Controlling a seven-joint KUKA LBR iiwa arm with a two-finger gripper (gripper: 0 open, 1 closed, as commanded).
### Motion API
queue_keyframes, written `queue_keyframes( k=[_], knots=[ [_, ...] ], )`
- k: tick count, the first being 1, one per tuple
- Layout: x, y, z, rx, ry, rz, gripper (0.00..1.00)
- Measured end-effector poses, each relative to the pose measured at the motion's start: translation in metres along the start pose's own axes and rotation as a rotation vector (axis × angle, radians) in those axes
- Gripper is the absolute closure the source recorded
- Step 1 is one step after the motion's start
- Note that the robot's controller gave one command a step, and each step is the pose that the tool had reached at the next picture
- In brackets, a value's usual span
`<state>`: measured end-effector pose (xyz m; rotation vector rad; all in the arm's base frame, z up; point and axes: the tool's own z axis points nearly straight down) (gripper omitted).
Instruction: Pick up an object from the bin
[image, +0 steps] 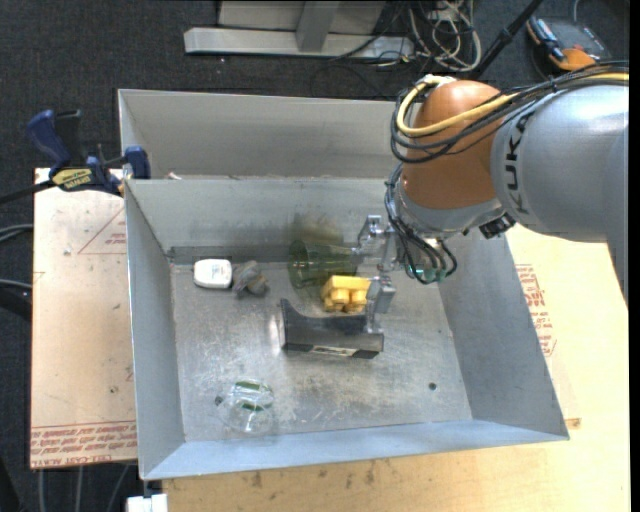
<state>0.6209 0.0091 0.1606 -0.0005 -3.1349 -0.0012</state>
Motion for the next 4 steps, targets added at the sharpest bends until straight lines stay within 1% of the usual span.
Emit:
queue_keyframes(
  k=[1, 2, 3, 4],
  knots=[
    [-0.002, 0.000, -0.005, 0.000, -0.008, 0.000, 0.00],
    [-0.020, -0.001, 0.049, 0.001, -0.014, -0.052, 0.00],
    [-0.055, -0.010, 0.068, 0.012, -0.046, -0.056, 0.00],
    [-0.043, -0.006, 0.088, 0.009, -0.102, -0.058, 0.00]
  ],
)
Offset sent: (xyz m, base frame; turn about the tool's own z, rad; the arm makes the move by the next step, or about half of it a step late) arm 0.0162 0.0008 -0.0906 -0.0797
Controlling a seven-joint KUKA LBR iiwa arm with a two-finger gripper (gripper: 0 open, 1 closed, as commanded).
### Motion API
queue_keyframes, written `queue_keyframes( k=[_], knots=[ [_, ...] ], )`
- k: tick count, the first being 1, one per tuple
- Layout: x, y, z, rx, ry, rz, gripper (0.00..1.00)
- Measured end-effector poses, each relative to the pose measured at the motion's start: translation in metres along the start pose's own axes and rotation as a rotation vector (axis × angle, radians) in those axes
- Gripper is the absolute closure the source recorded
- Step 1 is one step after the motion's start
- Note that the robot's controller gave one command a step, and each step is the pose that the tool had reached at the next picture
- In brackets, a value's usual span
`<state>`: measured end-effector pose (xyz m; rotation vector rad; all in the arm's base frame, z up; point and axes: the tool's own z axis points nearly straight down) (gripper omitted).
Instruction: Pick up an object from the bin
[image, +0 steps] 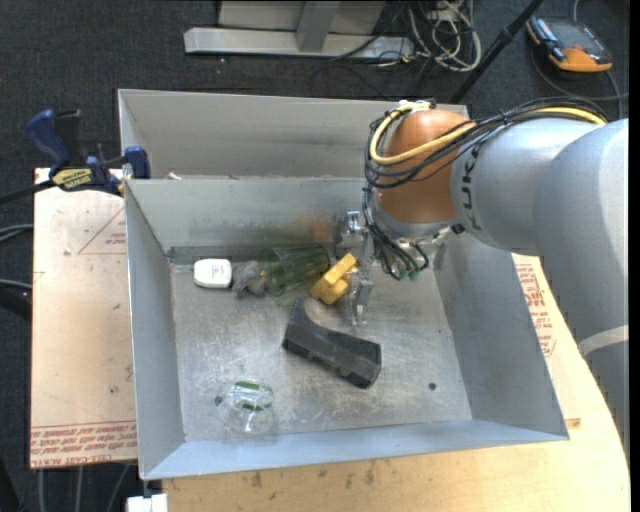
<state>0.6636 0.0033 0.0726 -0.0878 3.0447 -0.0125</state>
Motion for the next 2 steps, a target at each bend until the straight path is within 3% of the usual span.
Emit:
queue_keyframes(
  k=[1, 2],
  knots=[
    [0.012, 0.001, -0.005, -0.001, 0.035, 0.000, 0.00],
    [0.021, 0.088, -0.008, -0.006, 0.076, 0.135, 1.00]
  ],
)
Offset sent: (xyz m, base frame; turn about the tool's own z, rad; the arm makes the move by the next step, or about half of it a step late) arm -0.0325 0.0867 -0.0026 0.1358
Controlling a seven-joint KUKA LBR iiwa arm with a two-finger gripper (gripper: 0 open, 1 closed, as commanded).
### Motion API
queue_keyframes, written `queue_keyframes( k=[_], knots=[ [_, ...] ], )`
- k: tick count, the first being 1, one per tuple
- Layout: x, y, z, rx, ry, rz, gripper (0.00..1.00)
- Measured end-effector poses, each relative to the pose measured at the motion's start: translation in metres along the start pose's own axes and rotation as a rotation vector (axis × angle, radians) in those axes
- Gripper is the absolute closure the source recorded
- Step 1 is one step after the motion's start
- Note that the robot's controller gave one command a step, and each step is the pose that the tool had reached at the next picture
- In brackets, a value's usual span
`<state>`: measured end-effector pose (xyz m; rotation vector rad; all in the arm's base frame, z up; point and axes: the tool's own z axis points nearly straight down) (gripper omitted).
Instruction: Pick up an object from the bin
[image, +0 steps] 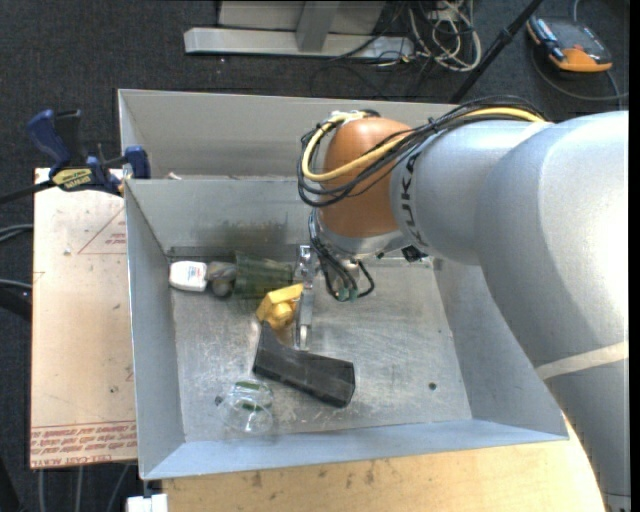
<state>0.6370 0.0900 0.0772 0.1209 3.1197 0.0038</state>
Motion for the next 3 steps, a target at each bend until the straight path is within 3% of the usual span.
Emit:
queue_keyframes(
  k=[1, 3],
  knots=[
    [0.000, 0.000, 0.000, 0.000, 0.000, 0.000, 1.00],
    [0.004, -0.001, -0.022, 0.003, 0.020, 0.000, 1.00]
  ],
)
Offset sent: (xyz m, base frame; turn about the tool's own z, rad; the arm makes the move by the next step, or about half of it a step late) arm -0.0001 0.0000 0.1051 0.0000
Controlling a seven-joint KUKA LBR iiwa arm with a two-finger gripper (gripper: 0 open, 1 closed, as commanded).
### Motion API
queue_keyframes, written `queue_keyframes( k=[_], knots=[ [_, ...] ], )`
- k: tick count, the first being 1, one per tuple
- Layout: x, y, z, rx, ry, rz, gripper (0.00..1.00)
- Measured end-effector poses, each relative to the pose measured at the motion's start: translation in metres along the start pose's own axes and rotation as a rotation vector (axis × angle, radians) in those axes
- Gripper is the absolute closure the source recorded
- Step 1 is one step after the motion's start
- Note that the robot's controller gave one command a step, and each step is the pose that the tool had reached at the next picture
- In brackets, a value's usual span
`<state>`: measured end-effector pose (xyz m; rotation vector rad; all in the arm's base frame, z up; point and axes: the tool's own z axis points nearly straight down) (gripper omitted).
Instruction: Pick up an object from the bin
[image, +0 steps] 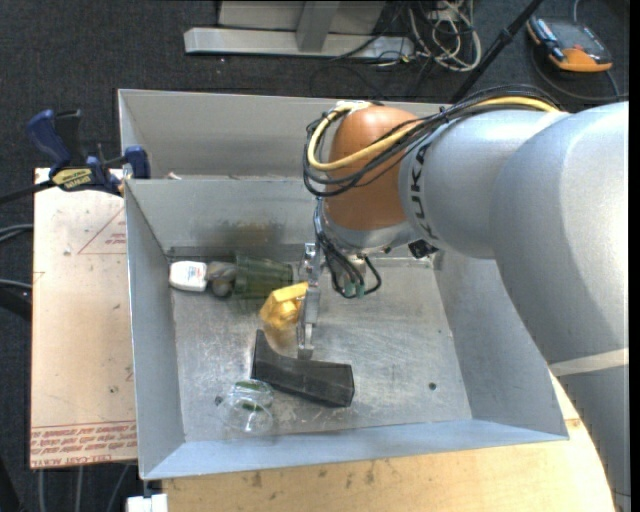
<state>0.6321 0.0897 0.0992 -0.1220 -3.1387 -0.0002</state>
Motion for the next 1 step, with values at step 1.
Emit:
queue_keyframes(
  k=[1],
  knots=[
    [-0.0008, 0.0003, -0.0236, 0.000, 0.001, -0.001, 1.00]
  ],
)
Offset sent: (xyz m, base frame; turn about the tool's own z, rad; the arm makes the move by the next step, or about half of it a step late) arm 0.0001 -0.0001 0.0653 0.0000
